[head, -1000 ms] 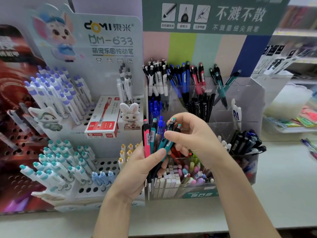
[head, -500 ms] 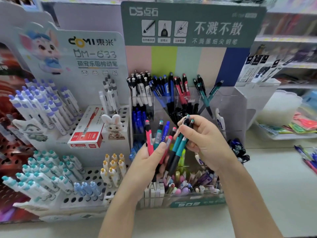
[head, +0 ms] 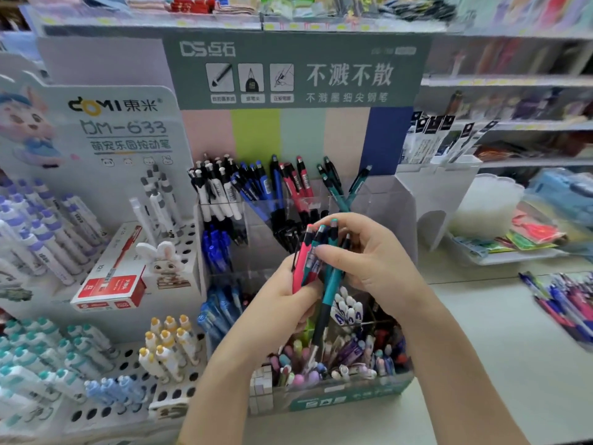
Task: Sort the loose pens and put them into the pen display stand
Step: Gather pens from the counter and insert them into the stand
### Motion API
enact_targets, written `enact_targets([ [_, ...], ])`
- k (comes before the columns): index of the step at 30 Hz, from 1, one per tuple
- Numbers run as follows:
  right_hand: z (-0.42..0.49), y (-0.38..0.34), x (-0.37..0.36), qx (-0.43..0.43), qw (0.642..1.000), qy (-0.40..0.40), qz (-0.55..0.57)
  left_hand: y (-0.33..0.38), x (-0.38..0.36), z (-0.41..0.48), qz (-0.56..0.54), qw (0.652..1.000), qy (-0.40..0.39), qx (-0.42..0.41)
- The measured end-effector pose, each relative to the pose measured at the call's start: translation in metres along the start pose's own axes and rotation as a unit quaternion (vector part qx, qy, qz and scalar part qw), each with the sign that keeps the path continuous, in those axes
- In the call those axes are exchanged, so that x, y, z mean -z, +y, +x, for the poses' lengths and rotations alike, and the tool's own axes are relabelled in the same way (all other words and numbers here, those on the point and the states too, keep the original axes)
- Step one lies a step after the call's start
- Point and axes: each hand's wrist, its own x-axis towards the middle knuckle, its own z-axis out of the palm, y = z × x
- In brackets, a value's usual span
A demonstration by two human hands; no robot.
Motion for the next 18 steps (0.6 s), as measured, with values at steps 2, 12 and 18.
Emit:
enact_targets([
  [2,0.002,-0.003,0.008,-0.035,0.996,0.012,0.084,0.004,-0.003,0.006,-0.009,1.000,-0.011,0.004],
  [12,0.034,-0.013,0.045,-0.041,0.992,0.029,0.114,0.029,-0.015,0.040,-0.006,0.999,-0.030,0.007],
  [18,0.070,-0.033,0.090,0.084,0.971,0.200,0.102,0.038,-0.009,0.054,-0.070,0.995,0.066,0.012],
])
